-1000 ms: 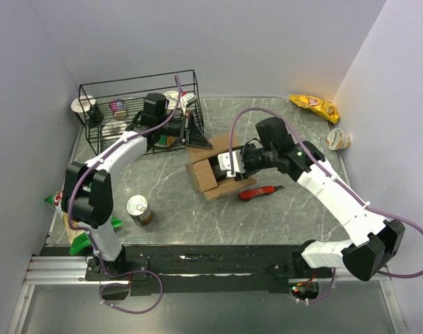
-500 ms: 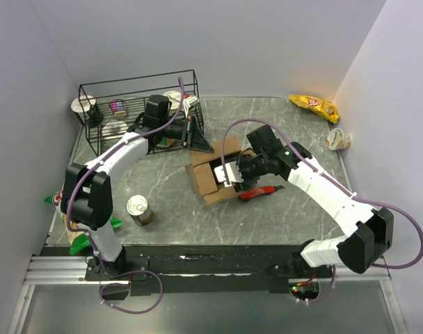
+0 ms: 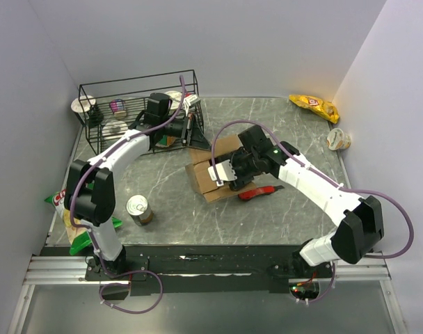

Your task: Unpack the express box

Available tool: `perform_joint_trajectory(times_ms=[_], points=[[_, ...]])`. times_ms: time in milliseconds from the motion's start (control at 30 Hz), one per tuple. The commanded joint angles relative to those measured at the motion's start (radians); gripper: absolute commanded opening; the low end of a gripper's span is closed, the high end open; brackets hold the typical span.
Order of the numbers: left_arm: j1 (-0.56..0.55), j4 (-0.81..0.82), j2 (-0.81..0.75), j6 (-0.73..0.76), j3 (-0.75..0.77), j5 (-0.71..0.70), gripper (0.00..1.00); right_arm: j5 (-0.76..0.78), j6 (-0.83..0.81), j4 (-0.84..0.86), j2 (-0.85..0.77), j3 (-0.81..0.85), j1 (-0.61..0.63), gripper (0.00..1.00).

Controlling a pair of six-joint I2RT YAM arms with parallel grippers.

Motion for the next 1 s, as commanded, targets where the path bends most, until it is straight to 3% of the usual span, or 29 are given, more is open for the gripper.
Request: perform_joint_trajectory(times_ms=[0,233,367,400,533,733,833,967], points=[[0.002,-0.004,0.016,0.018,0.057,0.098,0.01,0.053,-0.073,0.023,0.044,-0.005,0.007,0.68],[0.007,-0.076,0.054,0.072,0.121,0.141,0.01,0.153,-0.100,0.016,0.130,0.001,0.013,0.67],[0.016,-0.111,0.065,0.098,0.130,0.155,0.01,0.237,-0.138,0.104,0.160,-0.037,0.022,0.57],[0.017,-0.118,0.067,0.104,0.132,0.155,0.01,0.251,-0.163,0.191,0.150,-0.081,0.024,0.57],[0.020,-0.131,0.071,0.110,0.137,0.153,0.01,0.259,-0.203,0.354,0.067,-0.169,0.028,0.42],[0.022,-0.110,0.084,0.076,0.138,0.112,0.01,0.152,-0.068,0.220,-0.007,-0.062,0.028,0.14],[0.022,-0.101,0.087,0.072,0.138,0.078,0.01,0.108,0.007,0.186,-0.054,-0.025,0.027,0.05],[0.023,-0.095,0.088,0.058,0.135,0.054,0.01,0.058,0.128,0.090,-0.096,0.039,0.022,0.00]])
